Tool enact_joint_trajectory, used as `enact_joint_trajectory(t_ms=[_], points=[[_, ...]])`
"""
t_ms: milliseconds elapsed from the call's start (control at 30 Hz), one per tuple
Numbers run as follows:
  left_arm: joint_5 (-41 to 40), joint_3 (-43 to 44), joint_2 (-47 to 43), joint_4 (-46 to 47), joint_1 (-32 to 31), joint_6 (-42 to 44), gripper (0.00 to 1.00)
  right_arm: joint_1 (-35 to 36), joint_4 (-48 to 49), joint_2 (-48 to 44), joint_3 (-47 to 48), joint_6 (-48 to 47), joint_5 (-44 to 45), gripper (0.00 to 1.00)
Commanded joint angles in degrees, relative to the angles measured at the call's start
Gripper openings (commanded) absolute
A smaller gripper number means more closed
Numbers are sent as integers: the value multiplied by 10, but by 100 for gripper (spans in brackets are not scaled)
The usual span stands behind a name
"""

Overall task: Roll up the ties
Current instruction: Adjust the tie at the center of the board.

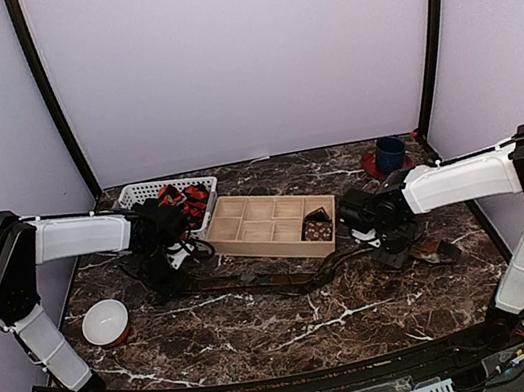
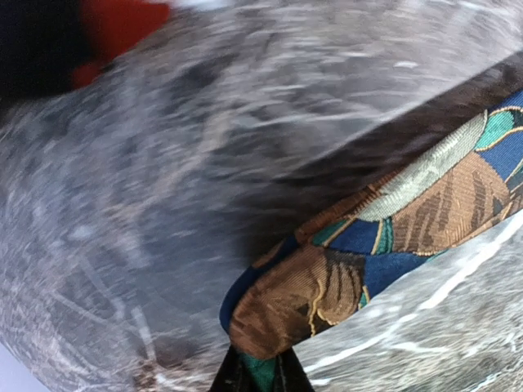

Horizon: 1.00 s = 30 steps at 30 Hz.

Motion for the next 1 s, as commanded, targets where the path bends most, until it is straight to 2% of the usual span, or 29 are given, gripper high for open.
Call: enact_joint_trajectory(t_ms=[0, 100, 167, 267, 333, 467, 533, 733, 867, 967], points=[[-6, -4, -36, -27, 32, -6, 9, 10, -22, -33, -51, -3, 99, 22], [22, 4, -38, -25, 32, 1, 17, 14, -34, -33, -33, 4, 120, 63], [39, 7, -44, -22, 32, 5, 30, 22, -56, -42, -5, 12, 136, 77], [71, 7, -67, -16, 32, 16, 54, 26, -99, -66, 64, 37, 120, 86], [100, 10, -92, -11, 33, 22, 67, 27, -102, -83, 96, 30, 86, 88], [140, 8, -137, 14, 32, 33, 78, 23, -86, -119, 139, 49, -21, 97], [166, 6, -148, 32, 32, 41, 80, 9, -71, -130, 140, 81, -96, 98], [307, 17, -117, 68, 32, 57, 79, -95, 43, -128, 60, 238, -333, 81], [342, 30, -82, 91, 28, 54, 77, -139, 147, -145, -47, 349, -422, 70], [343, 29, -61, 102, 20, 60, 77, -158, 189, -162, -120, 388, -441, 65]])
